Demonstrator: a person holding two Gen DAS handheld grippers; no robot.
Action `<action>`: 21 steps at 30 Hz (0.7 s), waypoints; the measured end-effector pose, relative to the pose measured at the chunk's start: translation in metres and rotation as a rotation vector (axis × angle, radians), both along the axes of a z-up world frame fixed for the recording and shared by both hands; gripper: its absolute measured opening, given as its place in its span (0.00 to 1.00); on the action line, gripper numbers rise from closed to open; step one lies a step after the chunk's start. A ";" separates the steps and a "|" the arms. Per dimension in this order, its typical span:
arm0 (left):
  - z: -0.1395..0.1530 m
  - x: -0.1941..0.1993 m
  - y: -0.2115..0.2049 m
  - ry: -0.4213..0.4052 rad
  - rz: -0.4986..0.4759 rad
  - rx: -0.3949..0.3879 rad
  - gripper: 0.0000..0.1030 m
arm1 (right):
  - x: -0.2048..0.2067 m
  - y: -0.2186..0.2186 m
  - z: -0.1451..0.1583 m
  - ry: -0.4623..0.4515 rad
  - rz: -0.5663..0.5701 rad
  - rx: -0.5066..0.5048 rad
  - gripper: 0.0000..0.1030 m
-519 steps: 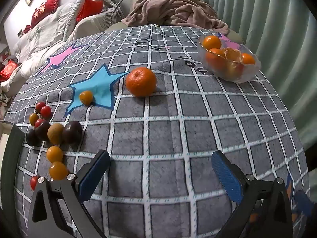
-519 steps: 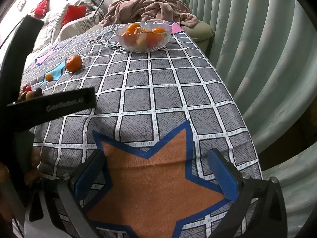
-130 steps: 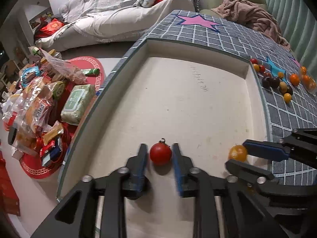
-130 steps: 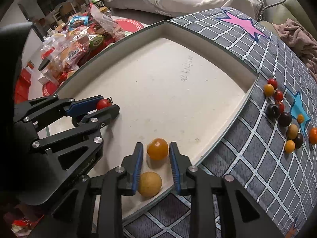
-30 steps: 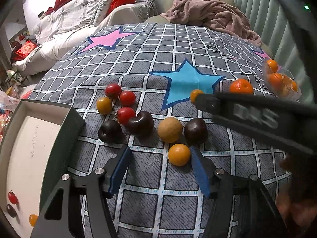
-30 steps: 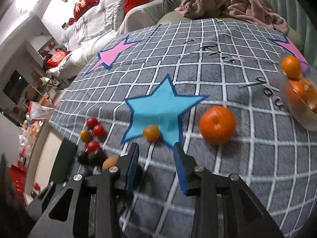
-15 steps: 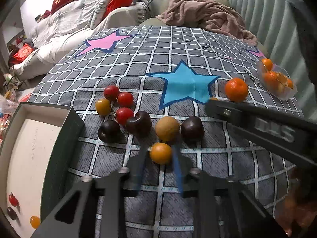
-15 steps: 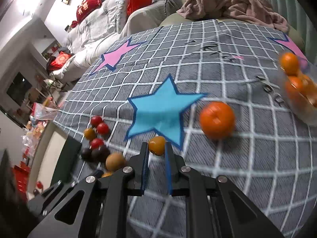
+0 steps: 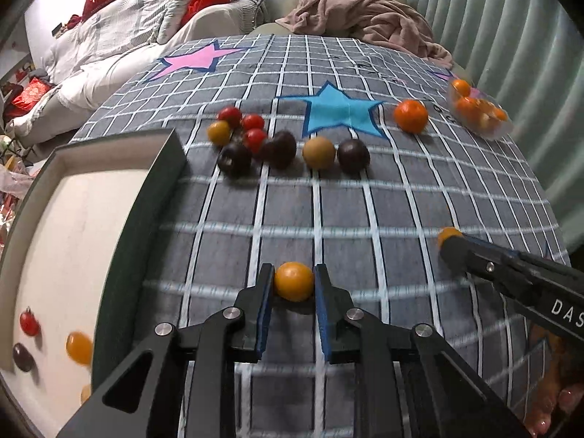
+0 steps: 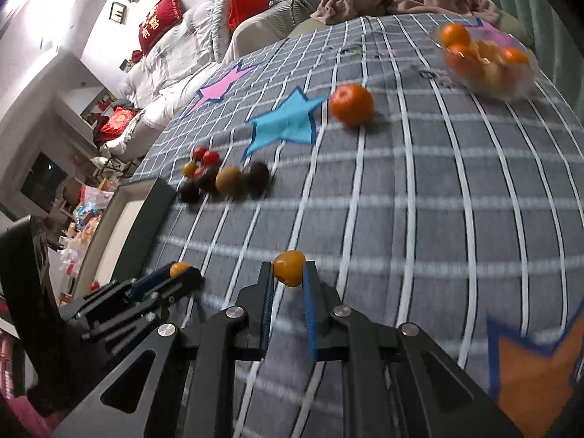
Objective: Organize fruits
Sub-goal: 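Carry both orange cherry tomatoes over the white tray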
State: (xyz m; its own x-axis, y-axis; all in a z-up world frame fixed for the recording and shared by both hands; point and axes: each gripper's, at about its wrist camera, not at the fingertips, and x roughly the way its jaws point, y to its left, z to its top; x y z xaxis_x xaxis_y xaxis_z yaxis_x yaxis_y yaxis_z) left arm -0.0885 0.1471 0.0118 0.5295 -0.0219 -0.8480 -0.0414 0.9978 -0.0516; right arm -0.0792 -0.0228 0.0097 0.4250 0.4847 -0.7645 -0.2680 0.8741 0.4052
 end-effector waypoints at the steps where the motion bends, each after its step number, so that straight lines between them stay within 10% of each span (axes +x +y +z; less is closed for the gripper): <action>1: 0.000 -0.003 0.001 0.000 -0.001 0.001 0.23 | -0.005 -0.002 -0.001 0.004 -0.004 0.003 0.16; 21: 0.029 -0.031 0.019 -0.027 0.000 -0.037 0.23 | -0.049 0.001 0.018 -0.020 -0.022 -0.037 0.17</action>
